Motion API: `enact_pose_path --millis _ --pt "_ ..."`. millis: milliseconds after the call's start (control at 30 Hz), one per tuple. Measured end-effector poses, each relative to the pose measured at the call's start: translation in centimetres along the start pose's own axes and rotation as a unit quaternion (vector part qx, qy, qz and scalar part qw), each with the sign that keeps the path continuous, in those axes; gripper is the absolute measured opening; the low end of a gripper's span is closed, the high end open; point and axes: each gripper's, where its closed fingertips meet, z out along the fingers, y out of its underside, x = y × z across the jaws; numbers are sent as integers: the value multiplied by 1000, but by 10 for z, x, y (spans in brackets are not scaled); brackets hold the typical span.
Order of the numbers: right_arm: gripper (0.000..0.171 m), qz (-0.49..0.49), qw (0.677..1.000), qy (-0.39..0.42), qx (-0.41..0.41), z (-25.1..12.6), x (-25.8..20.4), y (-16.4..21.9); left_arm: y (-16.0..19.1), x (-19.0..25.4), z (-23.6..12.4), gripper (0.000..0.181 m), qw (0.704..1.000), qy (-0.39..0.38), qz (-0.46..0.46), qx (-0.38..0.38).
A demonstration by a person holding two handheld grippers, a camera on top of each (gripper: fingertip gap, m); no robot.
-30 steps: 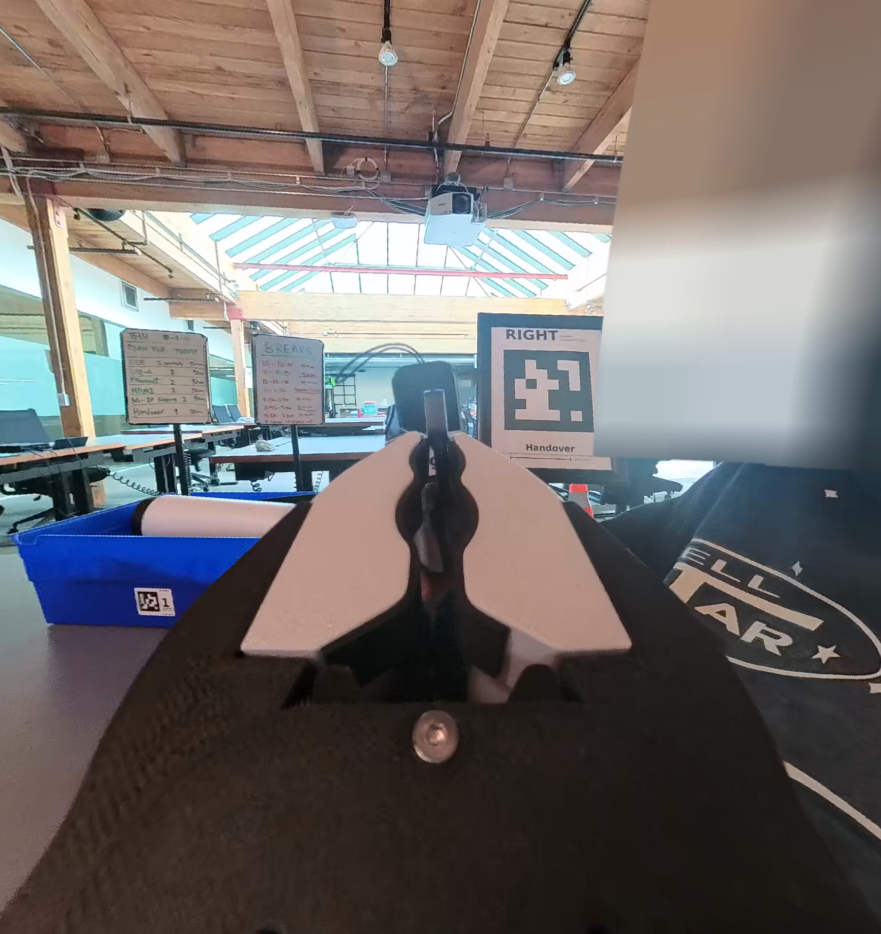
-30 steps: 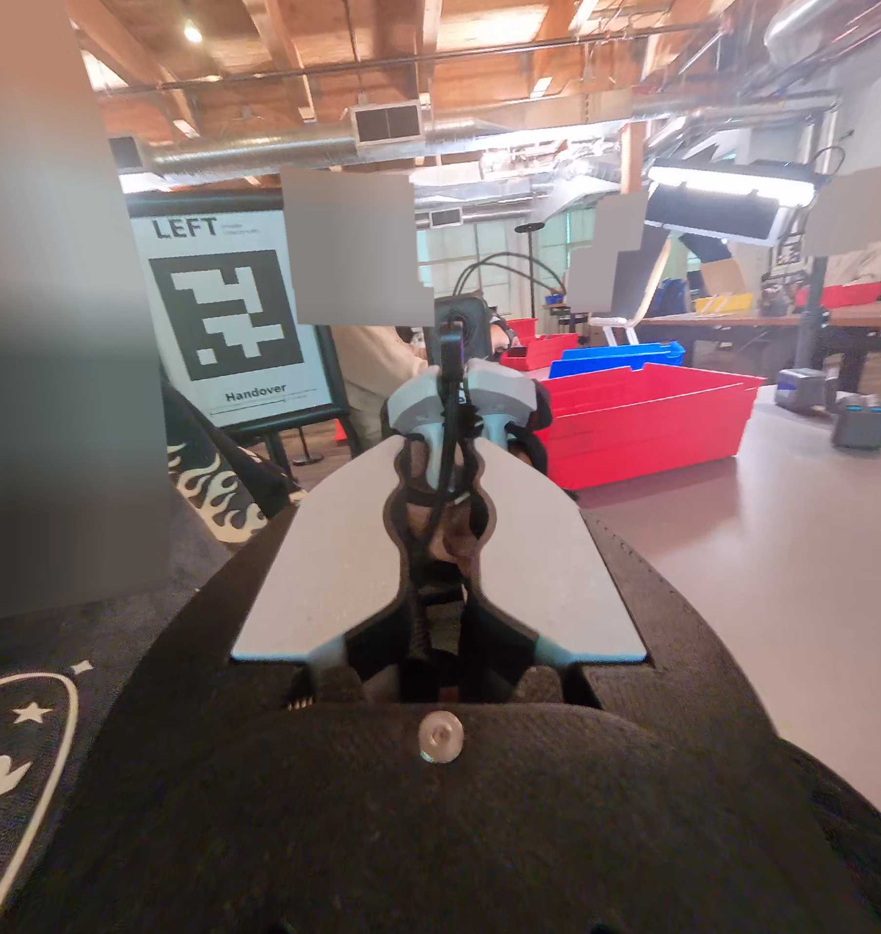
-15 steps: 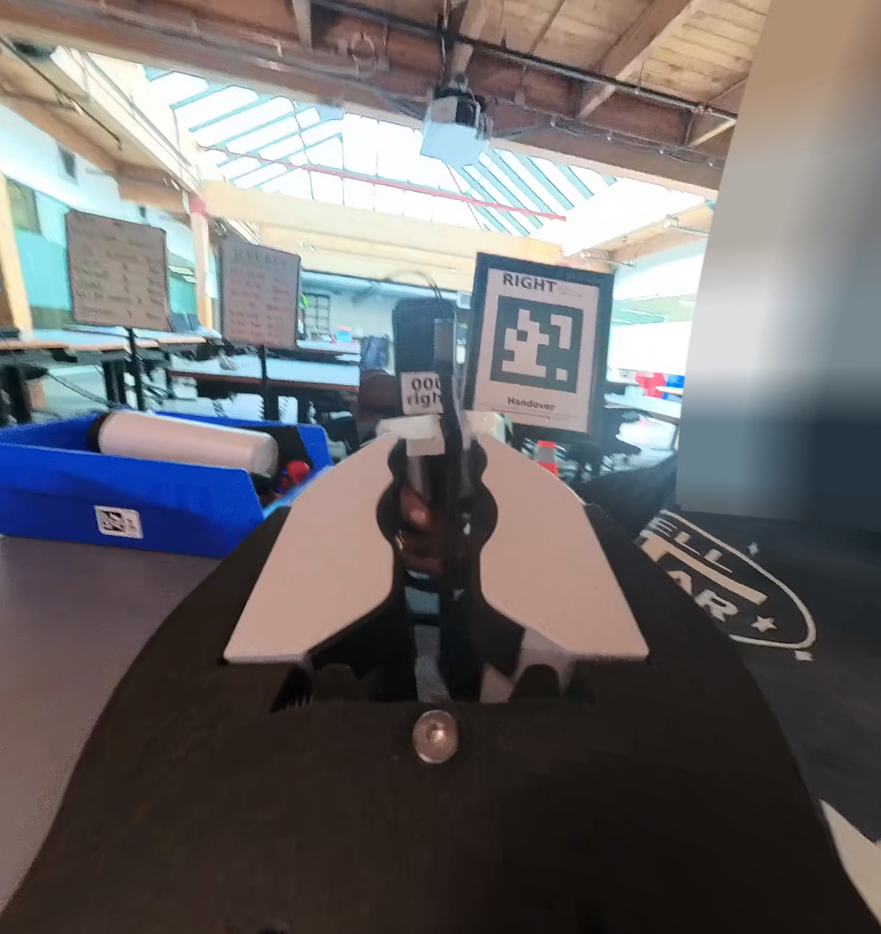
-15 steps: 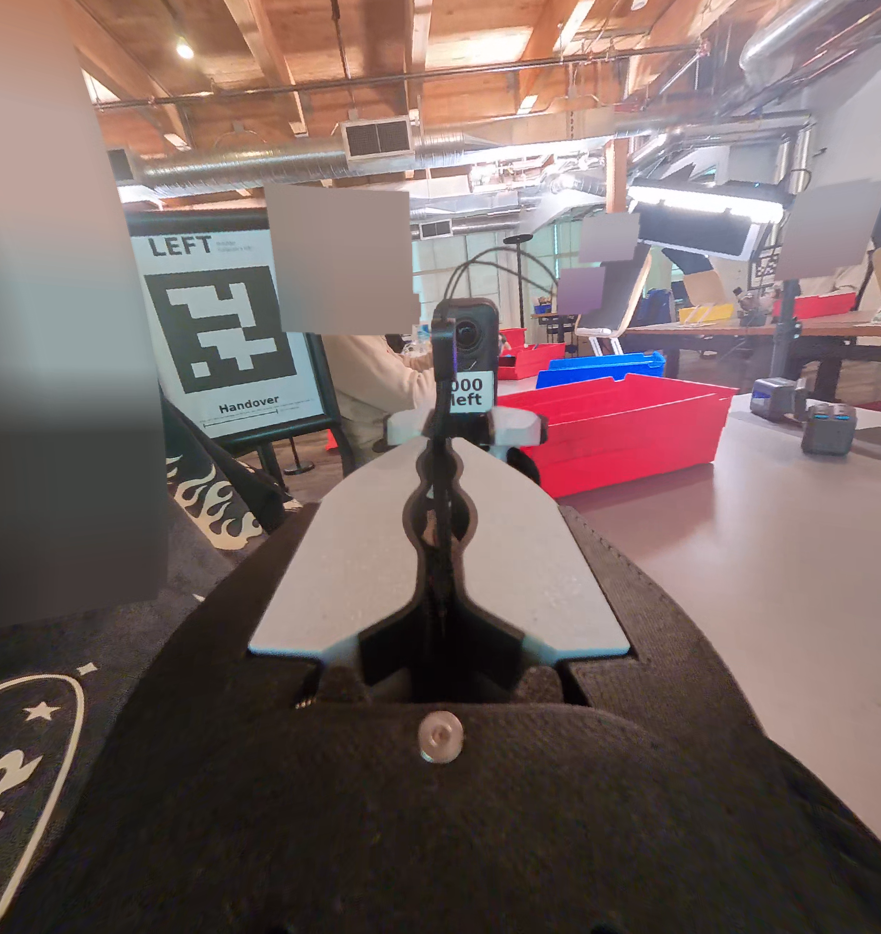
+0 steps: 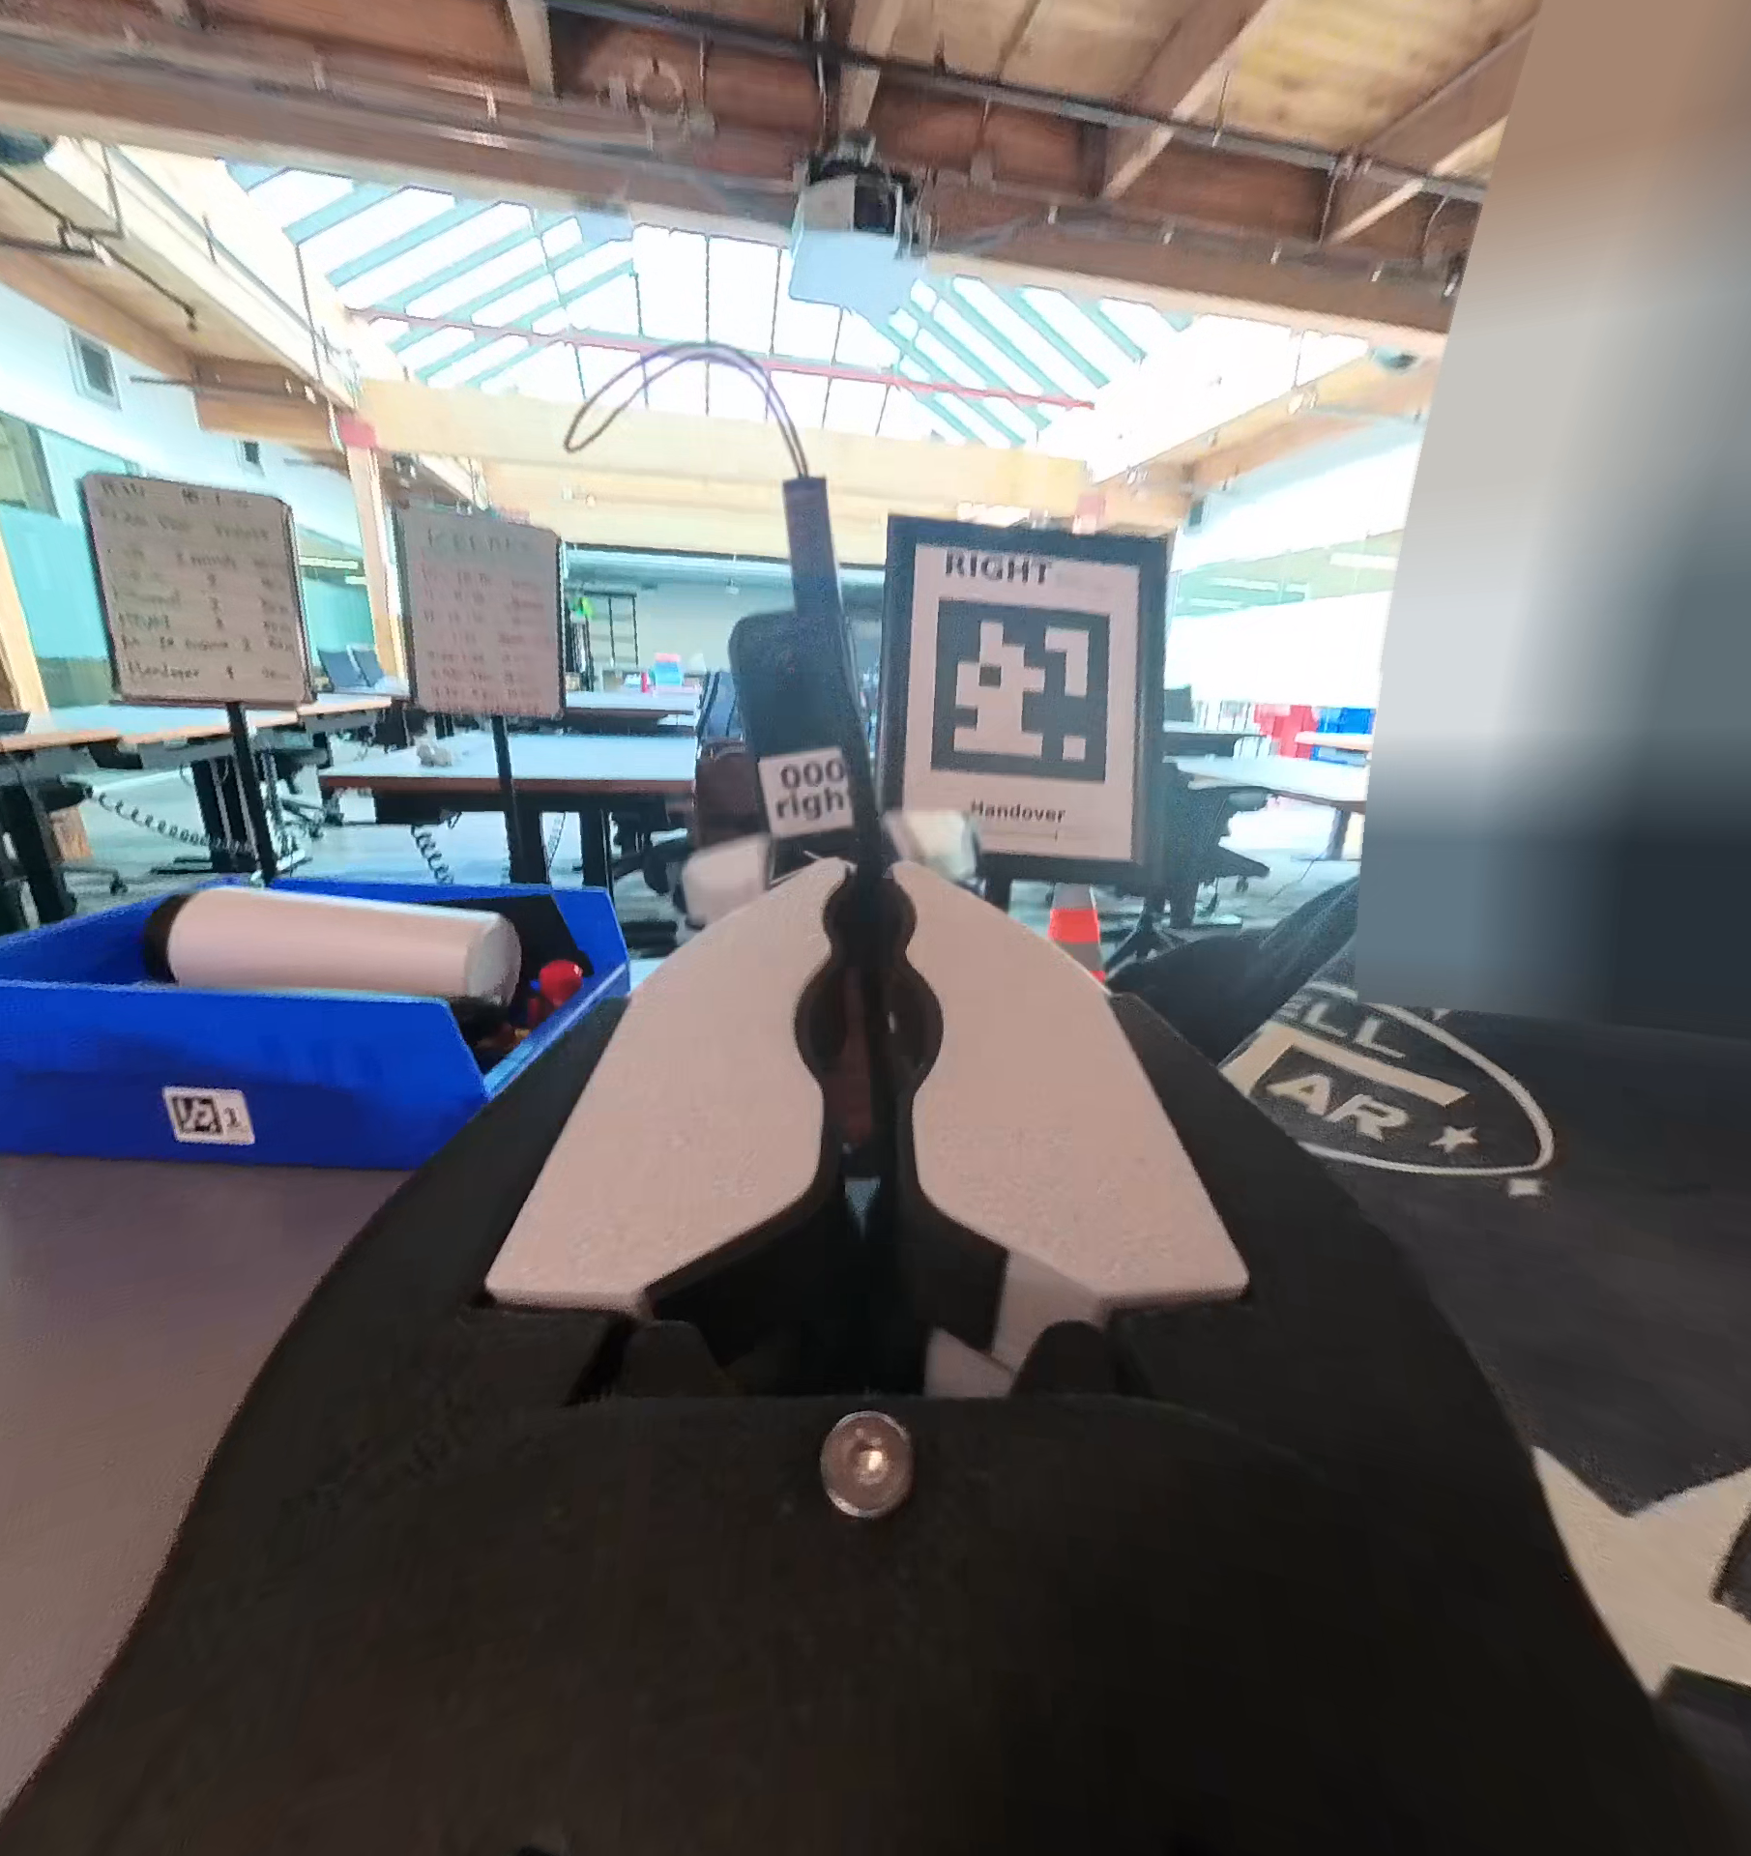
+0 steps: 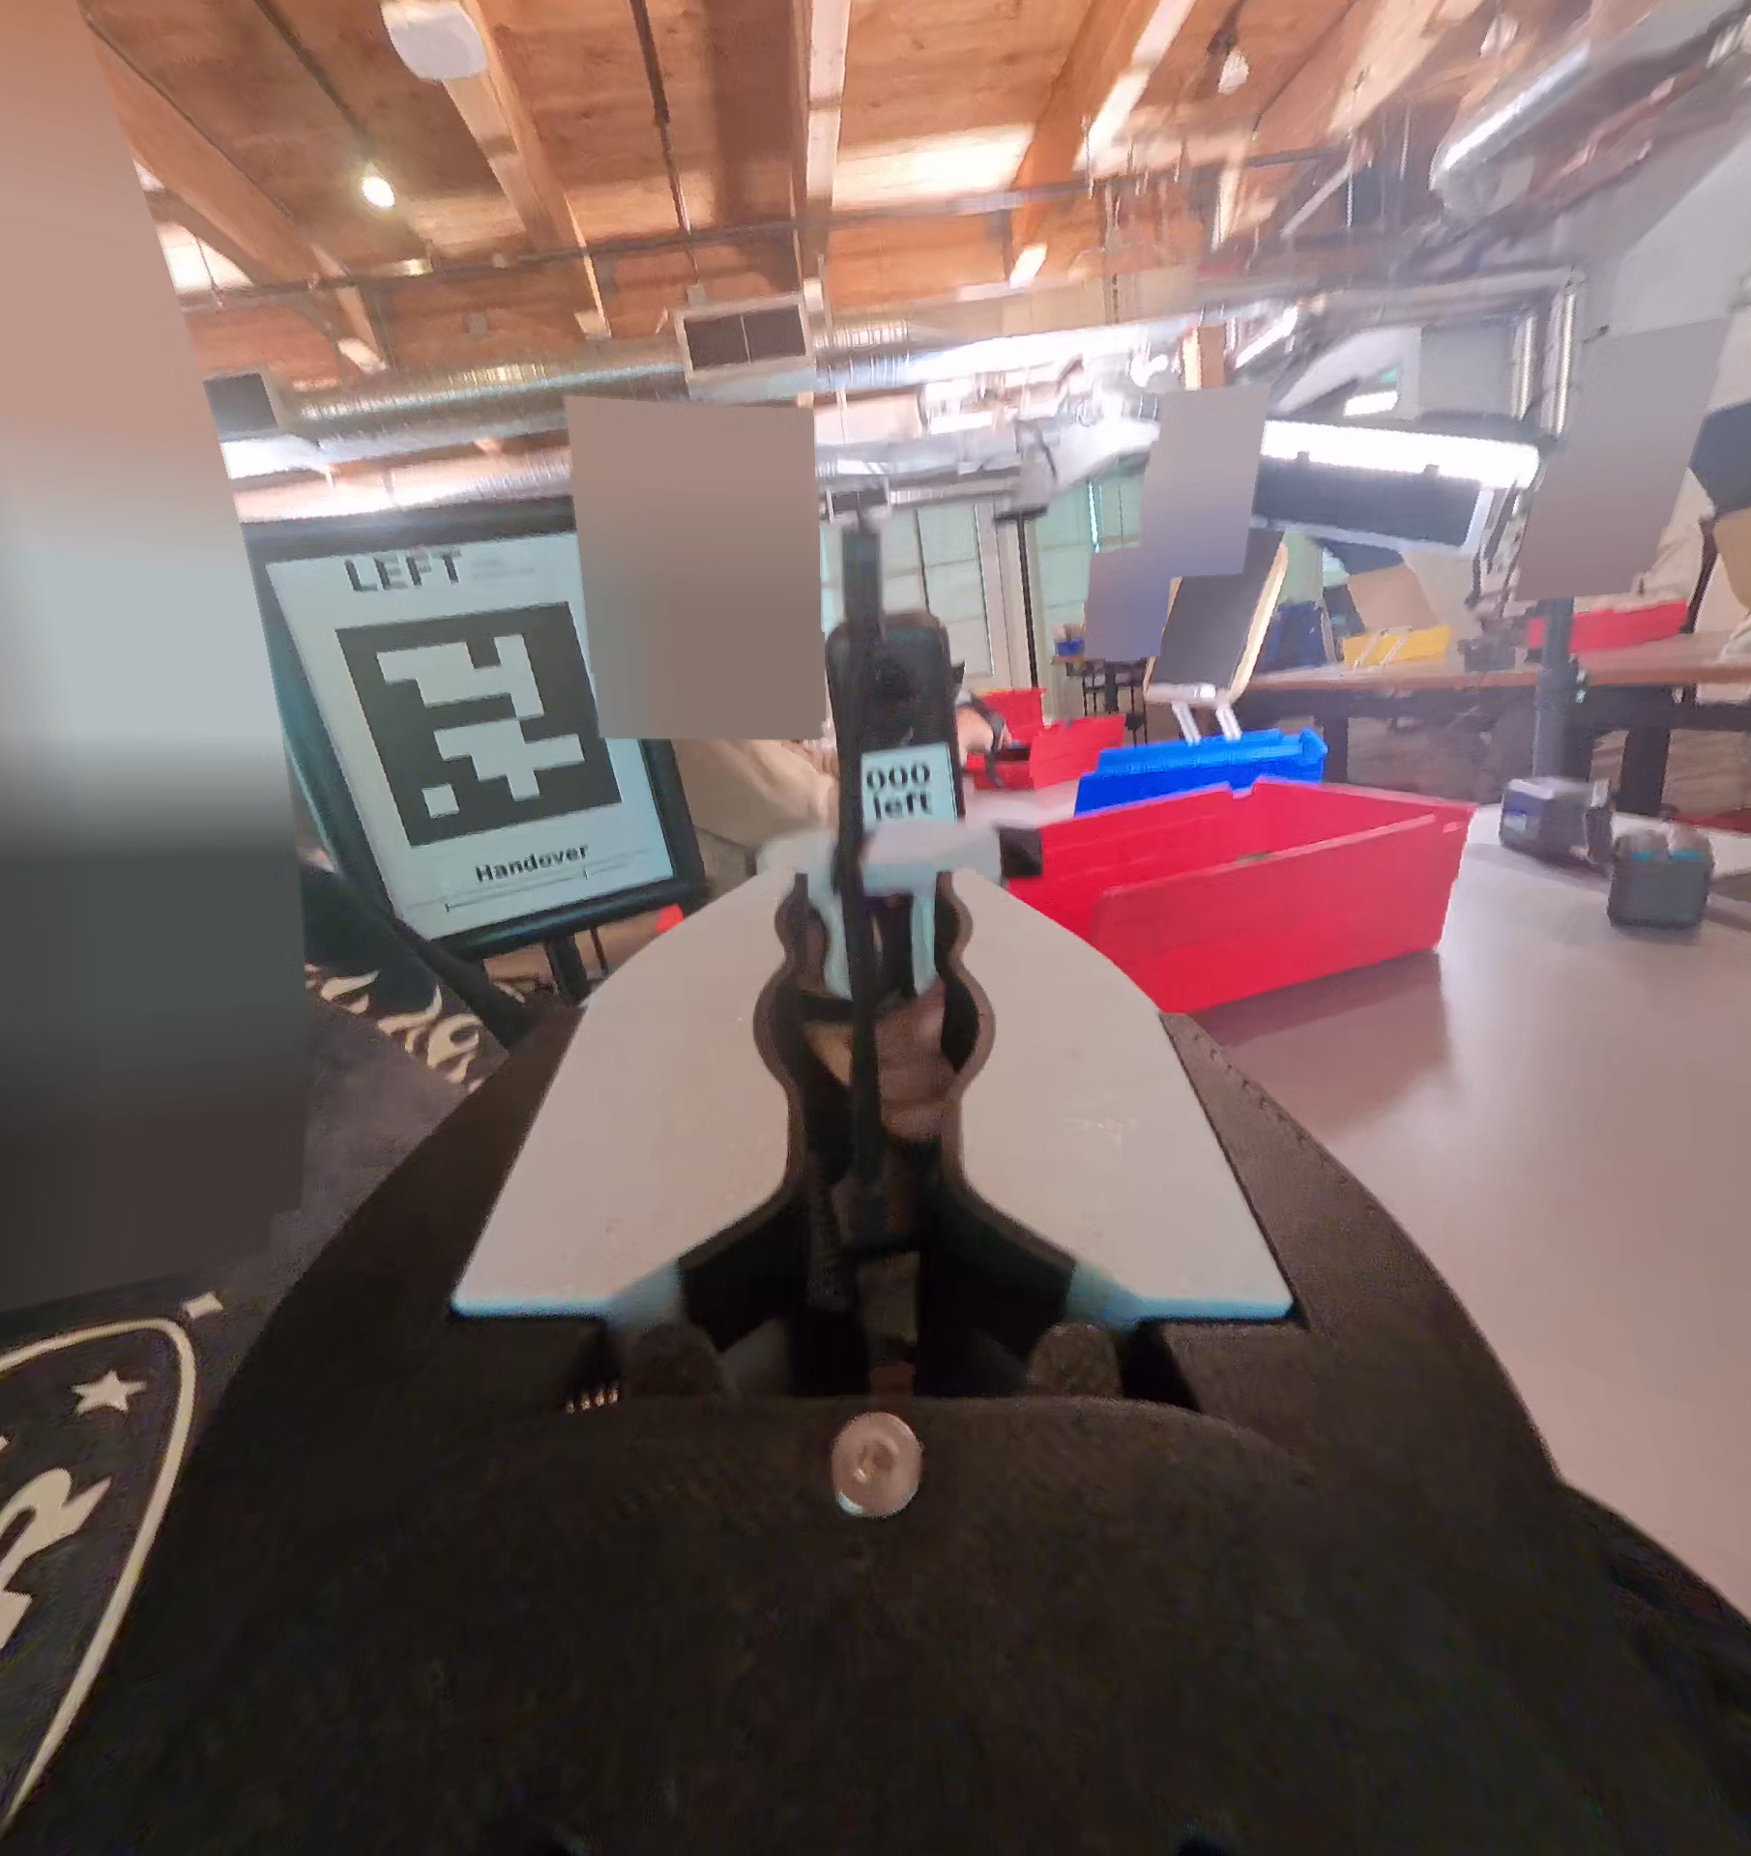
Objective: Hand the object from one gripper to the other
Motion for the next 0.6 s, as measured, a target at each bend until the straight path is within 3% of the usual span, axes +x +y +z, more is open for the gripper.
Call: enact_pose_path --millis 133,200,267,433,600 --pt "30 4 998 -23 -63 12 -8 24 -11 7 0 4 1000 13 -14 24" --pt "24 9 998 -41 -57 18 -14 26 -9 7 2 4 1000 12 -18 21" --pt "5 7 997 -52 -55 20 -18 26 -6 8 3 4 1000 14 -20 18" --pt "4 1 999 -41 -28 12 -17 10 -13 1 -1 18 999 -13 -23 29" --pt "4 -11 1000 -24 -2 7 -15 -2 4 9 6 24 999 2 -31 -28"
